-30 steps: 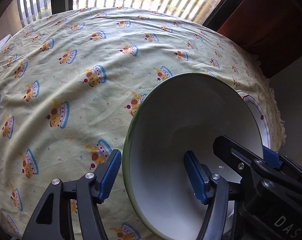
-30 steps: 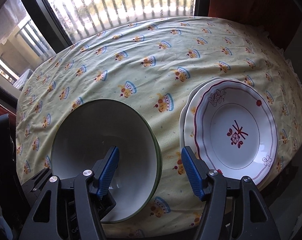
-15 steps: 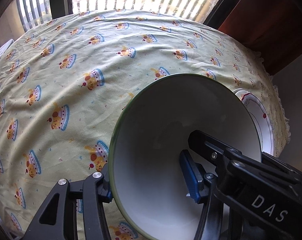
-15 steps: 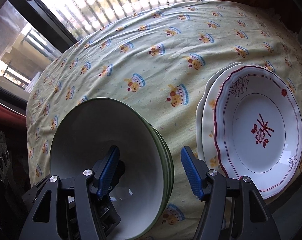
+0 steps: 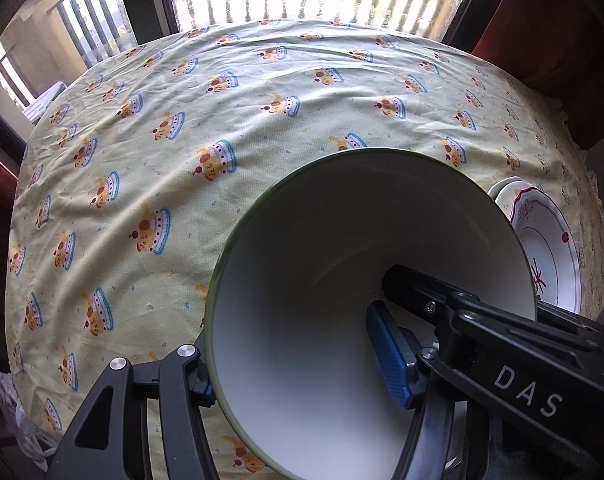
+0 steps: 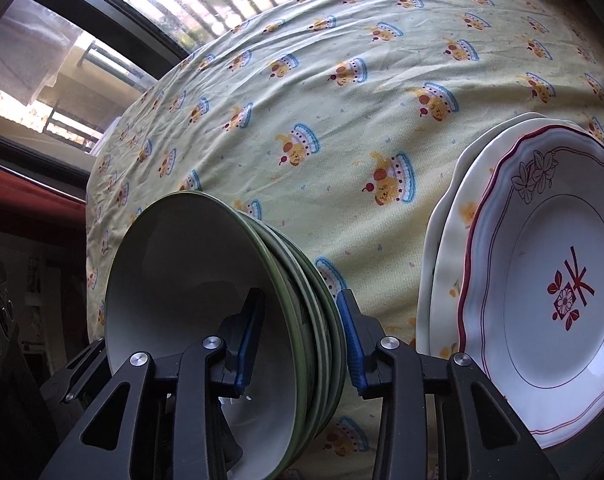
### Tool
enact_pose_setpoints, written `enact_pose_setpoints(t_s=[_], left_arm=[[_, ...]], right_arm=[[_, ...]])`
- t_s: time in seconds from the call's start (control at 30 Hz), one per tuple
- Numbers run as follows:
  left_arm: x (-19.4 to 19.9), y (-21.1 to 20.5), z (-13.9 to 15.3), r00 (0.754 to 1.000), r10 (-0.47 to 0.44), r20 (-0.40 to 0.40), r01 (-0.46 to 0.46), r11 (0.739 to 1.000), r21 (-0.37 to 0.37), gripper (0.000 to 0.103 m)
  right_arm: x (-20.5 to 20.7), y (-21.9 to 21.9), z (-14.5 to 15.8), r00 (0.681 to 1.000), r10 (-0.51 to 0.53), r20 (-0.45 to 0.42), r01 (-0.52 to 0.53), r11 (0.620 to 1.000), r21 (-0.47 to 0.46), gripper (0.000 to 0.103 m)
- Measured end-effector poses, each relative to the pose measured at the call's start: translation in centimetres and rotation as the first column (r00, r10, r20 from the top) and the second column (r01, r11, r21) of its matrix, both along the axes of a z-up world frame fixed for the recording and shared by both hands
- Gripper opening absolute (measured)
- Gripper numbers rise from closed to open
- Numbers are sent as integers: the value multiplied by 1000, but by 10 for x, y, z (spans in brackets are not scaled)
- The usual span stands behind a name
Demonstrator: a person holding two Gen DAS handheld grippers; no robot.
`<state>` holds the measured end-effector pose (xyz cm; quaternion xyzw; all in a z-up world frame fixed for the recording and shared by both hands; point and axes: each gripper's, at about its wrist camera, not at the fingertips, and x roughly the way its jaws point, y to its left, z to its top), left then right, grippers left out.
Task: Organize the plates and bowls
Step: 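Carry the nested bowls over the red-rimmed plate stack with both grippers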
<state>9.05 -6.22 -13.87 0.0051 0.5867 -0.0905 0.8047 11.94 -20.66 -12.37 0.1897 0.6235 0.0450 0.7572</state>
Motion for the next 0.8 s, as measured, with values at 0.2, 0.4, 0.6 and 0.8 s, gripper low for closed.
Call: enact_pose_setpoints(t_s=[0.2,0.4,0.6,0.8], left_arm=[[-1,-1,1,1000,-9,20,9,1000,5,66],[0,4,0,999,-35,13,35,999,-39,64],[-4,17,2,996,-93,2,93,989,-111,61],[-15,31,9,992,-123,8,123,983,-137,61]], right_arm=[[3,0,-1,1000,22,-9,-22,1000,10,40],[1,8,4,1000,11,-10,-12,999,-53,41],[-7,21,13,999,-40,-2,40,989,-140,41],[-20,33,20,996,-93,-5,91,983,-157,41]])
